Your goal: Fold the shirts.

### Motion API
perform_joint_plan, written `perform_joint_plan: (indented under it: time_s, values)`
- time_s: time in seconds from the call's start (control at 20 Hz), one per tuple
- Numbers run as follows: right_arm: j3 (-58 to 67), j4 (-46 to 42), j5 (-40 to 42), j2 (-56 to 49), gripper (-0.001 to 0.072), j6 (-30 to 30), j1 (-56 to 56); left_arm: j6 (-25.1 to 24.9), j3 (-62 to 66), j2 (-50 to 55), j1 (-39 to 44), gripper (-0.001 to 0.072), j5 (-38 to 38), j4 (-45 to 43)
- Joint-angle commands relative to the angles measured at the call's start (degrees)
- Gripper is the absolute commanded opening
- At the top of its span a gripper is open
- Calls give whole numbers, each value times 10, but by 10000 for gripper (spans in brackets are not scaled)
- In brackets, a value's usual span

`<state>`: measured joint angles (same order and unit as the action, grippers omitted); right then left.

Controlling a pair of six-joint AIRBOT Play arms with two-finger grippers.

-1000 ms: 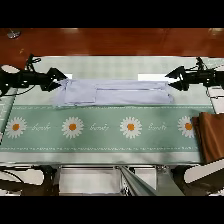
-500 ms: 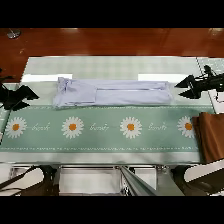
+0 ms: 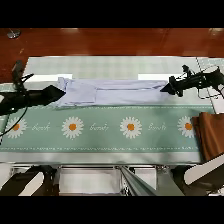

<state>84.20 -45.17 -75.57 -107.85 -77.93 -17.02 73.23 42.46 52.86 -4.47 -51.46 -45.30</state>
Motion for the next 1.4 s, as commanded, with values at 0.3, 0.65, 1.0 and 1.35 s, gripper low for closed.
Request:
perform_joint_plan:
  time_s: [0.3, 0.65, 1.0, 1.35]
  values:
    - [-142, -139, 31, 285, 19, 66, -7, -40, 87, 159, 289, 20, 180, 31]
    - [-303, -153, 10, 586, 20, -31, -26, 12, 363, 423, 389, 18, 112, 31]
    - [-317, -116, 7, 692, 20, -55, -26, 98, 528, 608, 518, 19, 75, 53]
    - [-317, -102, -3, 691, 20, -66, -26, 79, 614, 657, 555, 20, 10, 85]
